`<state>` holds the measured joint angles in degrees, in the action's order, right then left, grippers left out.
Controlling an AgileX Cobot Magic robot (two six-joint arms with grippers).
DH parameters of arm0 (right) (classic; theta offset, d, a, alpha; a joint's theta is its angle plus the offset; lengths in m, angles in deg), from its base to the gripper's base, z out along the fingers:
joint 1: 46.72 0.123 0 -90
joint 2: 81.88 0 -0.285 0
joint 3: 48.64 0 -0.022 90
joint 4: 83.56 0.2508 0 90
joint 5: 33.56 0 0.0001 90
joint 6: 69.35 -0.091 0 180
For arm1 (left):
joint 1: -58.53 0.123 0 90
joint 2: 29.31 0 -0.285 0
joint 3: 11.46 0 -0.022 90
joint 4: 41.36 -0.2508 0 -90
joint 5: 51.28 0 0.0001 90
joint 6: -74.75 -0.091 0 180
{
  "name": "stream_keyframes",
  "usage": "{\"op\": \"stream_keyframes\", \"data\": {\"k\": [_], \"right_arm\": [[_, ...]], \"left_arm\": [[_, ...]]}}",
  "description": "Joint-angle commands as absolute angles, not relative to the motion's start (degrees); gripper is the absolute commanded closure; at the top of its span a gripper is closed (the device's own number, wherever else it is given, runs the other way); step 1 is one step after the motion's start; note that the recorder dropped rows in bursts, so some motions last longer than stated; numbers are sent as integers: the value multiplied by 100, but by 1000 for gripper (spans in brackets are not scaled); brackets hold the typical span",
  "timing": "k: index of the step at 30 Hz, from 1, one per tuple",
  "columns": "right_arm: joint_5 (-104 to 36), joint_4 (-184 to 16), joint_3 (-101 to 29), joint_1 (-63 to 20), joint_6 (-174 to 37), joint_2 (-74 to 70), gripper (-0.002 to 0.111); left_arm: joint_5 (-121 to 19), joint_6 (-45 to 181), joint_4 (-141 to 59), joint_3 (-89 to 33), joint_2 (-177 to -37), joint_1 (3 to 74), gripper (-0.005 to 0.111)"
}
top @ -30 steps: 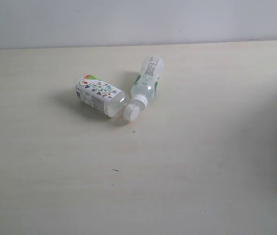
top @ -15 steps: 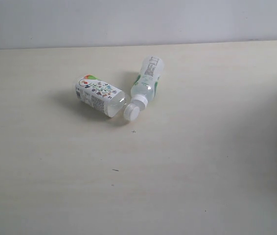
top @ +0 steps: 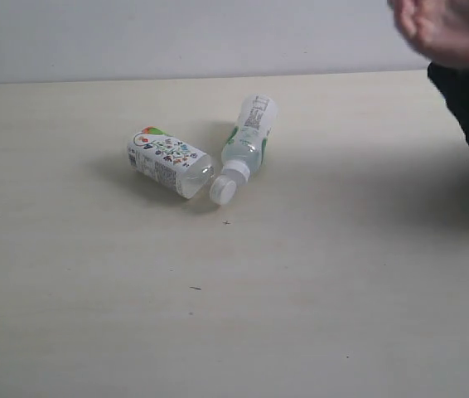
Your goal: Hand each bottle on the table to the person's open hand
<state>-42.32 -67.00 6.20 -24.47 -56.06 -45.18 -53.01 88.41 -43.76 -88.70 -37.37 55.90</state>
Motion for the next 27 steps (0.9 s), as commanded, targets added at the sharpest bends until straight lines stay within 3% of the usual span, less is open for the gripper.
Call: {"op": "stream_keyframes", "data": {"k": [1, 6, 27], "right_arm": [[-3959, -6628, 901, -2476, -5600, -4529, 108], [-4232, -5610, 1067, -2476, -5613, -4529, 108], [-4230, -5661, 1618, -2476, -5613, -4529, 108]], "left_arm": [[-5285, 8839, -4353, -8868, -3710, 5577, 107], [-5285, 8839, -4353, -8868, -3710, 5577, 107], [-5285, 8839, -4353, -8868, -3710, 5577, 107]]}}
